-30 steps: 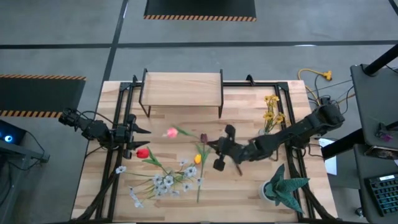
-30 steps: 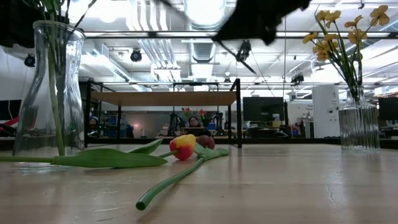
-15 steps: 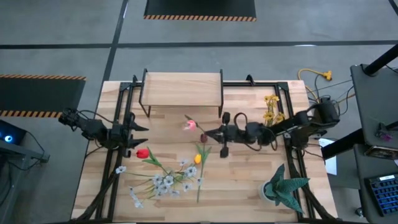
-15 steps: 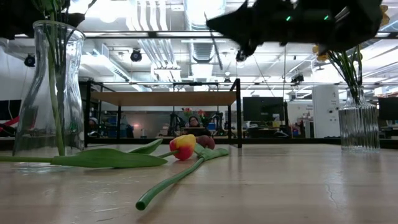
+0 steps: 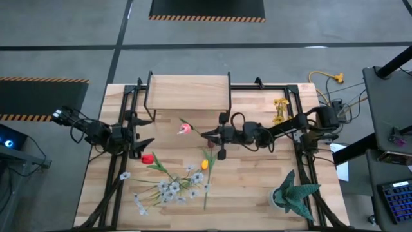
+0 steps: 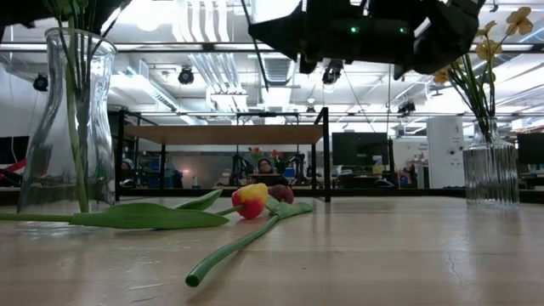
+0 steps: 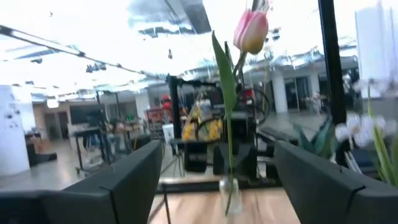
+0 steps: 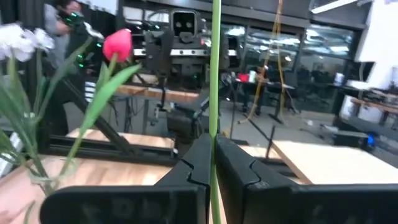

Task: Pick and place flowers into a vace then onto a shelf
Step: Put the pink flower into the left transparent vase

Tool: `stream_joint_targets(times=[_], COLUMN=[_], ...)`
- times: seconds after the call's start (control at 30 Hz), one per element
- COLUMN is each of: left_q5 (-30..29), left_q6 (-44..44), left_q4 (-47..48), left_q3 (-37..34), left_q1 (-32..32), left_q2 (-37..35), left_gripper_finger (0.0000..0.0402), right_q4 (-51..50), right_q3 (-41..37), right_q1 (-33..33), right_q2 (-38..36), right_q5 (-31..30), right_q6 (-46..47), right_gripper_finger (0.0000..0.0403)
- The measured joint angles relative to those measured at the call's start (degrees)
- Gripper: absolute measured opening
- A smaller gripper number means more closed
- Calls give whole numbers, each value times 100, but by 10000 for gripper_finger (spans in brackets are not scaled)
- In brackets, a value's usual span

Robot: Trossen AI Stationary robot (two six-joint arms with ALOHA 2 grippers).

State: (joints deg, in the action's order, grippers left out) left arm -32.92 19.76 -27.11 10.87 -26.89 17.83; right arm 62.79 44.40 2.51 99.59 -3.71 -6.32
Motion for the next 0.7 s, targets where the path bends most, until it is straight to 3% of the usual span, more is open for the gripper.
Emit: stream_joint_targets(times=[0.17, 0.43, 0.7], left_q5=[15, -8, -537], left_q6=[14, -6, 160], left_q4=[-348, -320, 1370], left_q3=[491, 2076, 3856], left_q1=[4, 119, 504], left_q2=[849, 2580, 3975], left_gripper_finger=[294, 294, 295], right_q4=[17, -73, -88], right_q3=[32, 33, 33], right_q1=[-42, -47, -46], right_q2=[-52, -48, -48], right_q5=[440, 536, 542], right_q6=[-35, -27, -12], right_gripper_finger=[9, 9, 9])
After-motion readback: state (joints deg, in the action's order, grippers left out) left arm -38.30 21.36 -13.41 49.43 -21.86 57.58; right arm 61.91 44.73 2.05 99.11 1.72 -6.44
